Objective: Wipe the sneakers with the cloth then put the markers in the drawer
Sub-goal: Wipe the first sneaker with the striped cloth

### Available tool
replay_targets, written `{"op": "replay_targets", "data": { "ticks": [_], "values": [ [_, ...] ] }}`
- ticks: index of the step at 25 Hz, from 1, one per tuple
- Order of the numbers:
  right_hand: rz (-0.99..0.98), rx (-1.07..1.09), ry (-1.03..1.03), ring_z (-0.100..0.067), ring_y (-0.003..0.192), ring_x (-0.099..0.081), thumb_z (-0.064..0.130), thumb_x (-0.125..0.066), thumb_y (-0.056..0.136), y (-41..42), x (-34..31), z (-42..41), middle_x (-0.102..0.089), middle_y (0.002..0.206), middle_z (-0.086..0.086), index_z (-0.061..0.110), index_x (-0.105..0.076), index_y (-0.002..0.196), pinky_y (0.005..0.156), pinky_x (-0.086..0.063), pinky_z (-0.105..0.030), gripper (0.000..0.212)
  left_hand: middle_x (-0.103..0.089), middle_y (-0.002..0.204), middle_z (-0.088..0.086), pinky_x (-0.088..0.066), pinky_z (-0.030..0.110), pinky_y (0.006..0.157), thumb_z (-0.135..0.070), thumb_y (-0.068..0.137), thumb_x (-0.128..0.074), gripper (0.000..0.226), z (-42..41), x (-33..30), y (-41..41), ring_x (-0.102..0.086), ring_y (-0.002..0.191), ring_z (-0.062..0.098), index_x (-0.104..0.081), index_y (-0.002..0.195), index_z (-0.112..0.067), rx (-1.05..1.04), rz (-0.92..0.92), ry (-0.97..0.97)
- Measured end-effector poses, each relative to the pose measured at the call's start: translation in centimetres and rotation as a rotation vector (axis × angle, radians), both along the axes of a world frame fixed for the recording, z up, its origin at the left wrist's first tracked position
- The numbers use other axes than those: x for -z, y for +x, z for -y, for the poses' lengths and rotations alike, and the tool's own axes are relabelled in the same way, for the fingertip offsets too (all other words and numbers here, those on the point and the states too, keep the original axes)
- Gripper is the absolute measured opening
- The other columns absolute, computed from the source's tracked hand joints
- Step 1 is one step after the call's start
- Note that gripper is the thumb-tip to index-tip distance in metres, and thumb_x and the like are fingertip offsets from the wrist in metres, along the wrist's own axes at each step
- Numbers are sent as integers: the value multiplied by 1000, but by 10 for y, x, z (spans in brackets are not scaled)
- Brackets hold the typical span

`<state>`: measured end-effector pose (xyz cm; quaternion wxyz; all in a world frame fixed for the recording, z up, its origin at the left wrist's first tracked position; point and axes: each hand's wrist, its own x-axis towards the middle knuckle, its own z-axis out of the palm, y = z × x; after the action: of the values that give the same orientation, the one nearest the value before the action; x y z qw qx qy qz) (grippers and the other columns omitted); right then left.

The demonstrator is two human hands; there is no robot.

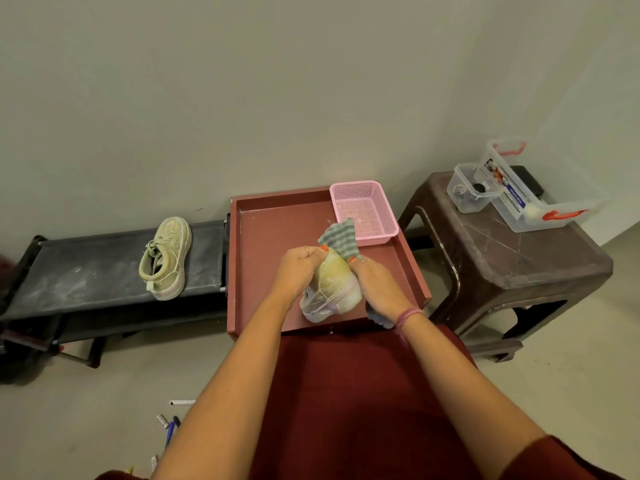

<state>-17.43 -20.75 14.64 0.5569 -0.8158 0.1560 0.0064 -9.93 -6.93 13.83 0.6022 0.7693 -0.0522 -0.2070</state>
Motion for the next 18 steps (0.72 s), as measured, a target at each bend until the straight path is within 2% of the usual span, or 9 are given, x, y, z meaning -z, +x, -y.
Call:
{"op": "replay_targets", "data": {
  "ticks": [2, 5, 8, 11, 13, 14, 15, 16, 18],
  "values": [
    [160, -170, -396, -5, 131, -38, 28, -31, 96, -17, 10, -13, -48, 139, 12, 26, -50, 134, 110, -27, -25, 43, -54, 62, 11, -38, 25, 49, -14, 95, -52, 28, 1, -3, 2, -48, 52, 18, -58, 71, -2, -27, -13, 6],
    [340, -289, -896, -7, 145, -4, 31, -29, 95, -36, 28, -21, -17, 154, 15, 24, -27, 148, 118, -1, -31, 53, -67, 74, 8, -48, 22, 57, -3, 91, -51, 20, -3, -1, 5, -60, 61, 11, -68, 81, 1, -40, -41, -16],
    [368, -229, -756, -3, 145, -4, 30, -29, 95, -37, 30, -8, -20, 154, 16, 26, -28, 147, 118, 0, -27, 53, -67, 72, 10, -46, 22, 56, -7, 93, -52, 22, 0, 2, 3, -57, 60, 13, -67, 79, 3, -24, -32, -7],
    [349, -152, -360, -2, 139, -28, 31, -30, 95, -21, 32, 3, -43, 145, 9, 28, -44, 139, 114, -19, -23, 46, -49, 58, 10, -29, 18, 39, -22, 97, -53, 32, 4, 3, 2, -40, 46, 15, -57, 71, -4, -10, 3, -4],
    [220, 53, 153, 0, 104, -58, 21, -35, 97, -8, 18, 4, -65, 110, 0, 21, -65, 107, 91, -42, -16, 31, -42, 63, 10, -26, 21, 41, -28, 96, -54, 27, 5, 5, 2, -35, 52, 18, -59, 78, -10, -9, 36, 2],
    [149, 153, 280, 0, 81, -60, 17, -38, 98, -3, 11, 2, -65, 89, 0, 15, -63, 88, 75, -46, -15, 28, -42, 65, 9, -26, 23, 44, -31, 96, -54, 26, 6, 6, 1, -34, 55, 18, -60, 79, -11, -14, 43, 2],
    [106, 198, 315, -4, 73, -57, 16, -39, 98, -2, 6, 0, -62, 80, 0, 12, -60, 81, 69, -45, -16, 27, -41, 65, 9, -26, 24, 45, -31, 96, -54, 27, 8, 6, 2, -33, 56, 18, -59, 78, -12, -22, 42, 5],
    [105, 181, 227, -7, 84, -58, 18, -38, 98, -6, 6, 0, -64, 89, 0, 13, -62, 88, 78, -46, -16, 26, -40, 62, 8, -25, 25, 45, -30, 95, -54, 30, 9, 5, 1, -33, 54, 18, -58, 73, -10, -32, 44, 9],
    [230, -41, -181, -7, 133, -37, 24, -34, 97, -25, 15, -7, -50, 137, 8, 24, -52, 132, 112, -25, -20, 40, -41, 53, 7, -26, 23, 44, -26, 95, -55, 38, 11, 3, 3, -35, 47, 15, -51, 61, -10, -62, 38, 12]
  ]
}}
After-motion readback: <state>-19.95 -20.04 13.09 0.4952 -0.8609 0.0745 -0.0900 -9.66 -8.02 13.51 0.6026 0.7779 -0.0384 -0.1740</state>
